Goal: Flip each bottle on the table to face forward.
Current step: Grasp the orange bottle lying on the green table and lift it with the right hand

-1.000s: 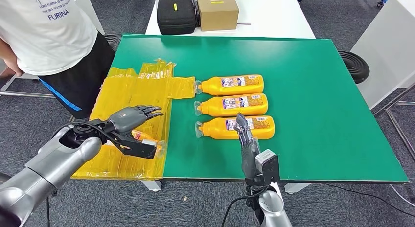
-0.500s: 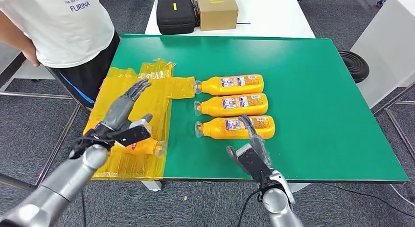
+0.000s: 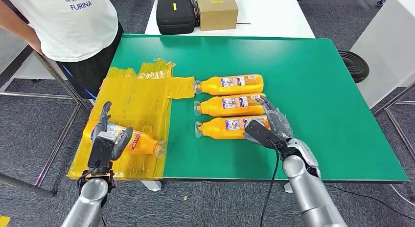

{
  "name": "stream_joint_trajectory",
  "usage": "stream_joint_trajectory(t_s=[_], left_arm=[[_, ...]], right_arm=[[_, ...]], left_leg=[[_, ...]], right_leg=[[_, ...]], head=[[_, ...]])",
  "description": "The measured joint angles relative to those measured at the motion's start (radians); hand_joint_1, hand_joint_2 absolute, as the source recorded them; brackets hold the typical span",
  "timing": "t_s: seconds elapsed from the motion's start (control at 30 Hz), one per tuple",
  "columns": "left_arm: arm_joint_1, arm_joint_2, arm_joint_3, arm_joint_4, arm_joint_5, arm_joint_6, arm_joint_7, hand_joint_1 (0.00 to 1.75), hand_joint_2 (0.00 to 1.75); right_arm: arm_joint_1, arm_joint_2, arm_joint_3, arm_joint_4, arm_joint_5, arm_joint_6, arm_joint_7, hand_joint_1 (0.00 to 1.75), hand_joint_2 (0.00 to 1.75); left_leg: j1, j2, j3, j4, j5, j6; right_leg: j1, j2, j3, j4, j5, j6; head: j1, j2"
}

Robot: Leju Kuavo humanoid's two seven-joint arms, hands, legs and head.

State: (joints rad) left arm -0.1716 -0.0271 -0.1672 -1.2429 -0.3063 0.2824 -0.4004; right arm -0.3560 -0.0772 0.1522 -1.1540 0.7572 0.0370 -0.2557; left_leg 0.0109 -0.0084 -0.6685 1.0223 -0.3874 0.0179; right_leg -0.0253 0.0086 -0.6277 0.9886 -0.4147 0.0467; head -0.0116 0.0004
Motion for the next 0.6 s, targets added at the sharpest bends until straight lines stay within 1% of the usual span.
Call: stream_joint_trajectory(t_s=[0.1,0.23,0.6], left_arm=[[0.02,-0.013,0.032,-0.015,0.001,-0.001,-0.006,0.0,1.75],[0.036,-0.024,0.056,-0.032,-0.004,-0.001,-0.008,0.0,1.75],[0.059,-0.032,0.088,-0.06,-0.006,0.026,-0.009,0.0,1.75]], right_arm=[[-0.079,-0.021,0.037,0.111,0.023,0.023,0.003,0.0,1.75],[-0.169,-0.031,0.091,0.232,0.036,0.069,0.012,0.0,1.75],[-0.285,-0.035,0.193,0.438,0.04,0.136,-0.001,0.0,1.75]], left_leg=[[0.0,0.0,0.0,0.0,0.0,0.0],[0.0,0.0,0.0,0.0,0.0,0.0],[0.0,-0.001,-0.001,0.0,0.0,0.0]], right_leg=[[0.0,0.0,0.0,0.0,0.0,0.0],[0.0,0.0,0.0,0.0,0.0,0.0],[0.0,-0.002,0.0,0.0,0.0,0.0]], head=[[0.0,0.0],[0.0,0.0],[0.0,0.0]])
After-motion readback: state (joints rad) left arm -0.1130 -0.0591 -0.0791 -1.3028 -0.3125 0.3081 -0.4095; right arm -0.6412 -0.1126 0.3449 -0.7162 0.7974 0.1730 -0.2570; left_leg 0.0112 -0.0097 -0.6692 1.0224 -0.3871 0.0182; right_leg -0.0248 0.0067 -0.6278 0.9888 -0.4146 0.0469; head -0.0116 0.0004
